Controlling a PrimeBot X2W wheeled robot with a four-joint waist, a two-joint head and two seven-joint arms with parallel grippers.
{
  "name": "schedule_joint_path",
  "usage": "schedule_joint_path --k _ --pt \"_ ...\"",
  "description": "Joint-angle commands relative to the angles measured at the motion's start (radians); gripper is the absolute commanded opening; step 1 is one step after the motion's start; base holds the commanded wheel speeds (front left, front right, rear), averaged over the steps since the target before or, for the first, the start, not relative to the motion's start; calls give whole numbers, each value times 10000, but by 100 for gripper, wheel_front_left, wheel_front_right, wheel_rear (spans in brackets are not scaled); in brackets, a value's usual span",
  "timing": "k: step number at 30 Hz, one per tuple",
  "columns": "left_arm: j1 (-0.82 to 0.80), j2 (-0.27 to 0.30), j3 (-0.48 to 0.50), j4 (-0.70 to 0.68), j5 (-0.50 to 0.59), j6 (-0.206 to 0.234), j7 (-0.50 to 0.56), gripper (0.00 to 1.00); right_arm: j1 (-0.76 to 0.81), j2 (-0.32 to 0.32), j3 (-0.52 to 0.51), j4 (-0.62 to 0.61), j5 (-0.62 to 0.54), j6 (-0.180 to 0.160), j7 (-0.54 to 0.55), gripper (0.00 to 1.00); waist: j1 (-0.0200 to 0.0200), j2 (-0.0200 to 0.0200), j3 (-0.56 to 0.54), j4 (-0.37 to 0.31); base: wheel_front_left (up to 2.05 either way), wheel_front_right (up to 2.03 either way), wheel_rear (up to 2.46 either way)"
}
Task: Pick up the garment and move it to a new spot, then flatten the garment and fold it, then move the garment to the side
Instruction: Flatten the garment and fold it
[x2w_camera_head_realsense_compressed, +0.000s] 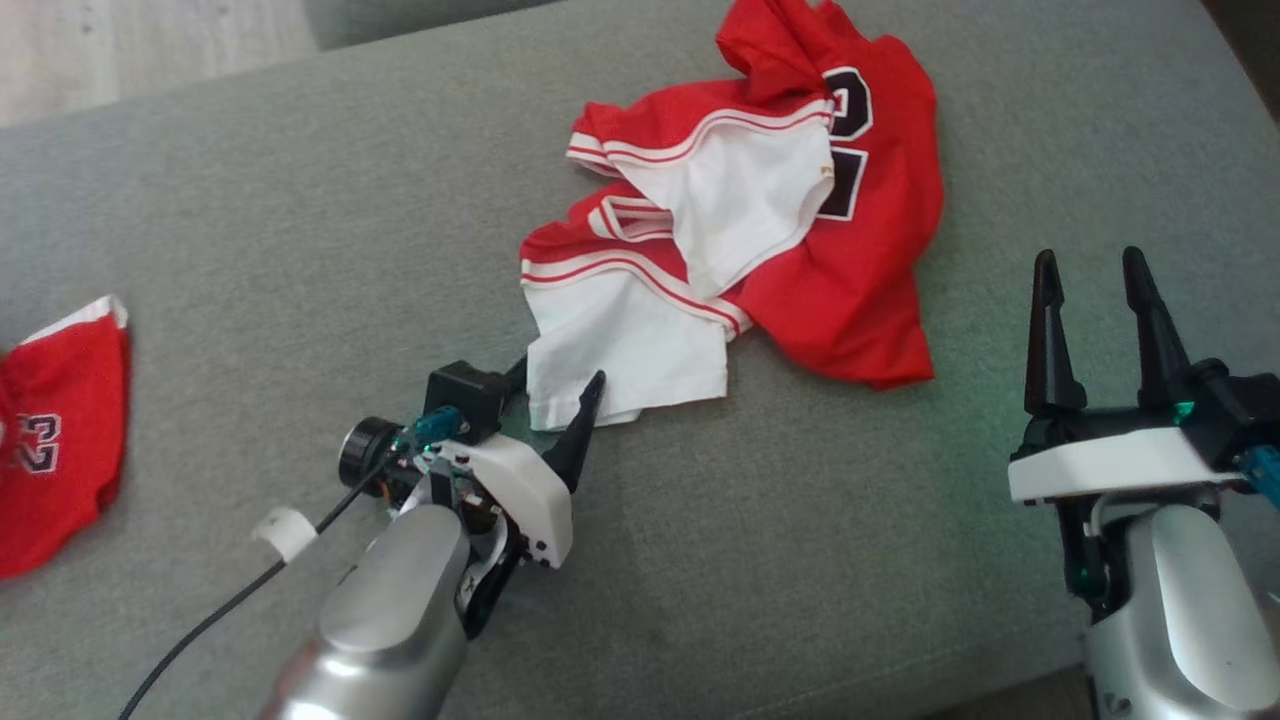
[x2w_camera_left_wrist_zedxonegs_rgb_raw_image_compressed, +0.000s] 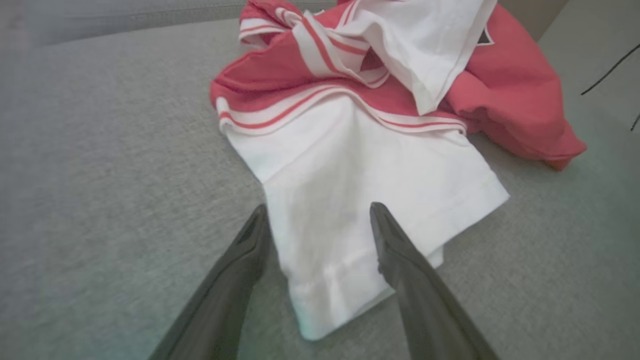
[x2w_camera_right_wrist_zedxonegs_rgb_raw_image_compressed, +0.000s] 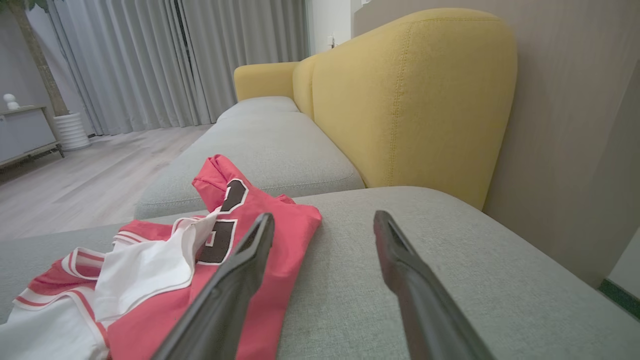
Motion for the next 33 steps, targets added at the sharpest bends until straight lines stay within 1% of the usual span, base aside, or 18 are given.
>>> schedule_joint_path --k 1,4,6,7,10,13,17,20,23,27,31,32,33 --pt "-454 32 45 -149 -382 19 -44 0 -238 -36 206 -409 103 -7 -107 100 -2 0 86 -86 0 0 0" --pt "-659 47 279 -22 -669 53 -618 0 -187 -36 144 -452 105 -7 -107 100 -2 0 53 -24 0 0 0" --pt "-794 96 557 37 -753 224 -1219 0 -168 -36 118 -469 76 -7 -107 100 -2 0 -13 88 0 0 0" --pt "-794 96 557 37 -753 224 -1219 0 -168 -36 118 -469 76 -7 -107 100 -2 0 -13 88 0 0 0" --pt "-901 237 1007 99 -895 493 -2010 0 -128 -36 89 -474 4 -7 -107 100 -2 0 -158 323 0 0 0" --pt "-877 471 1538 9 -1071 718 -2404 0 -74 -36 48 -432 -83 -7 -108 100 -2 0 -351 630 0 0 0" --pt "-595 840 2324 -443 -1184 1044 -2568 0 3 -36 33 -330 -167 -7 -108 100 -2 0 -613 1104 0 0 0" --pt "-152 1093 2942 -1119 -1048 1260 -2580 0 57 -36 84 -221 -233 -7 -108 100 -2 0 -787 1430 0 0 0" --pt "432 1239 3374 -1529 -861 1388 -2582 0 97 -36 115 -123 -308 -7 -108 100 -2 0 -927 1731 0 0 0" --pt "1114 1217 3558 -1738 -582 1407 -2584 0 112 -36 48 -31 -392 -7 -105 100 -2 0 -1027 2083 0 0 0" --pt "1561 1022 3645 -1836 -374 1412 -2584 0 125 -36 4 124 -462 -7 -48 100 -2 0 -1089 2334 0 0 0" --pt "1620 988 3657 -1913 -264 1436 -2584 80 132 -36 -7 162 -468 -7 -36 100 -2 0 -1100 2391 0 0 0" --pt "1675 938 3668 -2028 -166 1424 -2585 100 144 -36 -28 202 -468 -7 -31 100 -2 0 -1121 2443 0 0 0"
